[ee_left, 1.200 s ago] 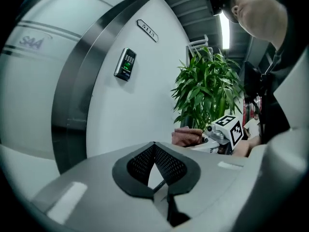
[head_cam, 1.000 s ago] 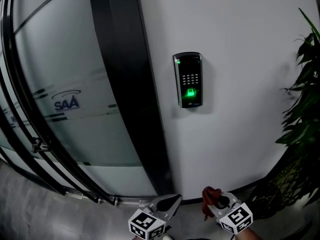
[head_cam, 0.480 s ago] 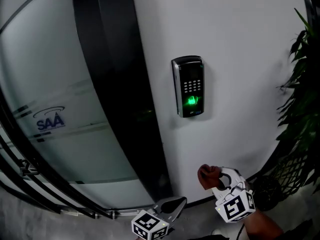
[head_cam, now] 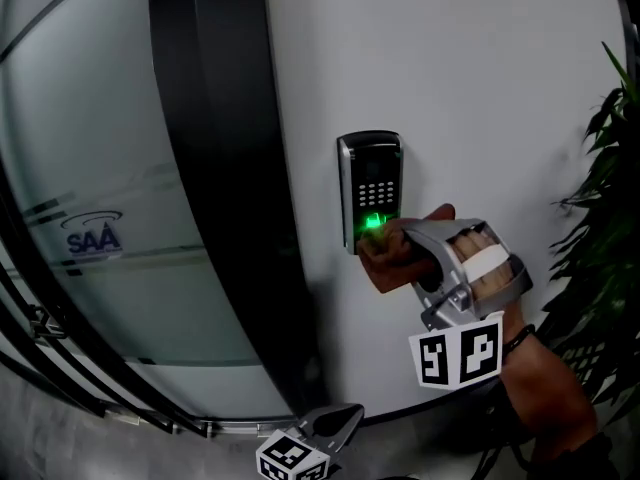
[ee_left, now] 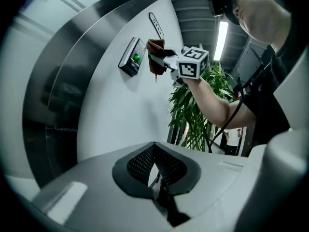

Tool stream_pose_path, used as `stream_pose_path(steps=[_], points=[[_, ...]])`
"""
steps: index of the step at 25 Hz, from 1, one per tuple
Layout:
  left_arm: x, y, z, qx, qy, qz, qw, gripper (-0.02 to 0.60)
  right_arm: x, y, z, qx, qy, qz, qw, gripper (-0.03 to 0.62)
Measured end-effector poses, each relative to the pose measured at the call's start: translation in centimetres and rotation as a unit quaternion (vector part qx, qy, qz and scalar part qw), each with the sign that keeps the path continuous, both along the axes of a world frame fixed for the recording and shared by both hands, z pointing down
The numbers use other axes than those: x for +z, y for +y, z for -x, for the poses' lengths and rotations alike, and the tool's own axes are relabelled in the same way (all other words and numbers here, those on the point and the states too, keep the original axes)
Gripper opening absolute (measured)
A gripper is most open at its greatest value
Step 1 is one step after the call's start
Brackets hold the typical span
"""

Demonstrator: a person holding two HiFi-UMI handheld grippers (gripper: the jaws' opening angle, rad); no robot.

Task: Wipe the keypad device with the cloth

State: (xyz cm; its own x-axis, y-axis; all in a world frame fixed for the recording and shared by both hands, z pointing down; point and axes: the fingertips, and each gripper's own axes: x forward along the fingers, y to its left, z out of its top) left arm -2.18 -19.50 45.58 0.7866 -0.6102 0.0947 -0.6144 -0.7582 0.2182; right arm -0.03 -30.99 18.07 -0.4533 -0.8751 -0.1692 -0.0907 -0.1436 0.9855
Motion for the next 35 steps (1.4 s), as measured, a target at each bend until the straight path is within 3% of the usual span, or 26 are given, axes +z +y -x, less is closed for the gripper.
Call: stream_pose_path(steps=[6,14,35], points=[[0.3,0.2,0.6,-0.029,0.001,0.002,0.9996,0.017,-5.9,-2.2,2.6,0.005,0.015,-0.058,0.998,0.055],[-0.1,0.3,1.7,-0.048,0.005,0.002,0.9988,0.017,-11.0,-4.4,3.7,0.036,-0.005,-0.078,0.996,0.055],[0.2,1.0,1.7,-0.042,0.004,0.004,0.9991,0.017,-7.4,-5.0,3.4,0.058,-0.004,-0.062,0.996,0.055]])
